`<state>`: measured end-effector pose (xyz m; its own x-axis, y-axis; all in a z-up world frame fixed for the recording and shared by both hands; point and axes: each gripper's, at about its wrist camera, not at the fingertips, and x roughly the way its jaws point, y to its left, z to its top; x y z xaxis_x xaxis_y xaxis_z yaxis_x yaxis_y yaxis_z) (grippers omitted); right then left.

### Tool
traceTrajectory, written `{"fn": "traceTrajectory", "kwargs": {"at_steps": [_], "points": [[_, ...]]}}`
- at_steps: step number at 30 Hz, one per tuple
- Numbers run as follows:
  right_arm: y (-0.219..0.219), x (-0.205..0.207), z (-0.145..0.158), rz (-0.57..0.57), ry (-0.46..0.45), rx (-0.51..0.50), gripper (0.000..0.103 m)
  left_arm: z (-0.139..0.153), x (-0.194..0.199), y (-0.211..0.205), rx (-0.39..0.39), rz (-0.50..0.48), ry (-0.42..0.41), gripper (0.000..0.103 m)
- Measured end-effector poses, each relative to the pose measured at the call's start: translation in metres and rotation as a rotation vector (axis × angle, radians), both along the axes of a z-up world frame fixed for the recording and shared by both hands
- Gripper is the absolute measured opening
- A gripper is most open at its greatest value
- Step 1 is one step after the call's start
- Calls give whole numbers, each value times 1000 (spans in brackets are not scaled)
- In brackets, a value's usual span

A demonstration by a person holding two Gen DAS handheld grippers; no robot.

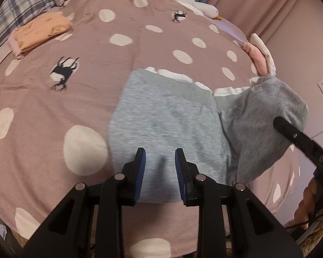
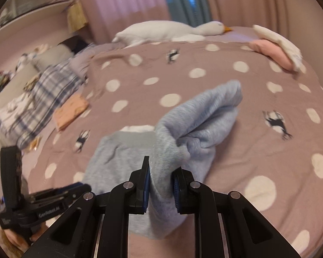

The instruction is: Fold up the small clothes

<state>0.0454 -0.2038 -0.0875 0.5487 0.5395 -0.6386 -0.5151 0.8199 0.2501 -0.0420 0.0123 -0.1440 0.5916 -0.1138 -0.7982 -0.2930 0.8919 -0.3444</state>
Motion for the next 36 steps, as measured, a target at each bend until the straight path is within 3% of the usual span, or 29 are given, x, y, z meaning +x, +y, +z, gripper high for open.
{"fn": "traceTrajectory", "kwargs": {"at_steps": [7,18,20,22,26,28,30,36], "points": [[36,-14,-16,141,36,-41,19,-4,-1,14,-12,46,12,28],[74,-20,-58,269,186,-110,19,-11,-4,25,-91,56,27,33],[71,-20,-55,272,184,-104,19,-11,-2,27,-120,47,19,38],[64,-20,-52,270,191,-79,19,-8,0,28,-160,32,3,51],[47,-19,-49,270,229,-14,20,1,10,26,-196,7,-19,62],[33,-21,-46,268,242,15,26,5,19,24,-195,-19,-27,71],[19,-22,-44,233,241,17,55,6,28,20,-200,-51,-29,74],[-20,-16,-52,70,250,14,57,-10,61,5,-264,-122,31,75]]}}
